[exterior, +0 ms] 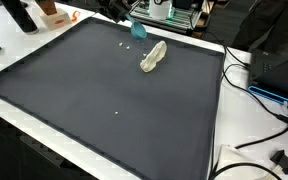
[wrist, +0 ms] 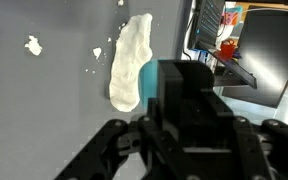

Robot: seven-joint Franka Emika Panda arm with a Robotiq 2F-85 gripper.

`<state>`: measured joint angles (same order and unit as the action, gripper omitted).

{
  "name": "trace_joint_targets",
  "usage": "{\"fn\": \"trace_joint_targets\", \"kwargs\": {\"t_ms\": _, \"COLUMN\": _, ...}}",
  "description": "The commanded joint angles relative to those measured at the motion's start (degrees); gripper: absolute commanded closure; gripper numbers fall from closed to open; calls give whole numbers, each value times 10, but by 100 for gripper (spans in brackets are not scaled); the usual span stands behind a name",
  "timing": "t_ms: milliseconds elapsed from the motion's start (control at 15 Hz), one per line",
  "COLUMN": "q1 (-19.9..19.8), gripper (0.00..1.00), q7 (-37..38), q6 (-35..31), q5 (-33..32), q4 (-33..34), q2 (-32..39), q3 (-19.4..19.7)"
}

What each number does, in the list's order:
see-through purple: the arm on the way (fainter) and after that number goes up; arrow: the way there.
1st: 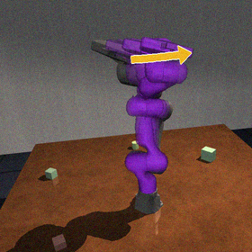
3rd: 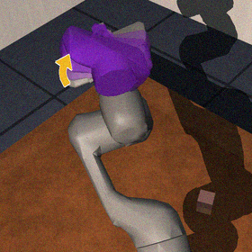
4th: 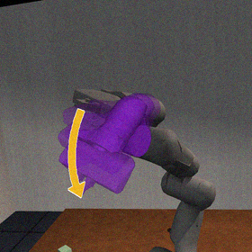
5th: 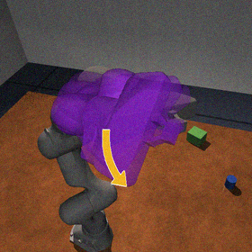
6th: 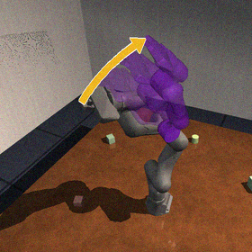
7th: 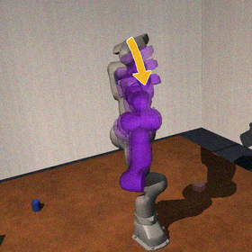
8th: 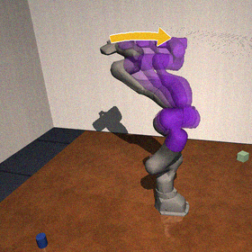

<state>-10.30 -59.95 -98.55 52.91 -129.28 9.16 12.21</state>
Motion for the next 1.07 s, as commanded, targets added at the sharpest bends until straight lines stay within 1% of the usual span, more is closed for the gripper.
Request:
{"fn": "trace_joint_targets", "kwargs": {"t_ms": 0, "q1": 5, "gripper": 75, "q7": 44, "q6": -43, "q5": -19, "q4": -15, "q2": -24, "q3": -11}}
{"fn": "trace_joint_targets", "kwargs": {"t_ms": 267, "q1": 14, "gripper": 75, "q7": 70, "q6": -61, "q5": -82, "q4": -14, "q2": -35, "q3": -26}}
{"fn": "trace_joint_targets", "kwargs": {"t_ms": 600, "q1": 29, "gripper": 75, "q7": 124, "q6": -75, "q5": -185, "q4": -12, "q2": -63, "q3": -47}}
{"fn": "trace_joint_targets", "kwargs": {"t_ms": 733, "q1": 38, "gripper": 75, "q7": 155, "q6": -89, "q5": -221, "q4": -12, "q2": -76, "q3": -59}}
{"fn": "trace_joint_targets", "kwargs": {"t_ms": 1000, "q1": 60, "gripper": 75, "q7": 245, "q6": -112, "q5": -320, "q4": -5, "q2": -89, "q3": -82}}
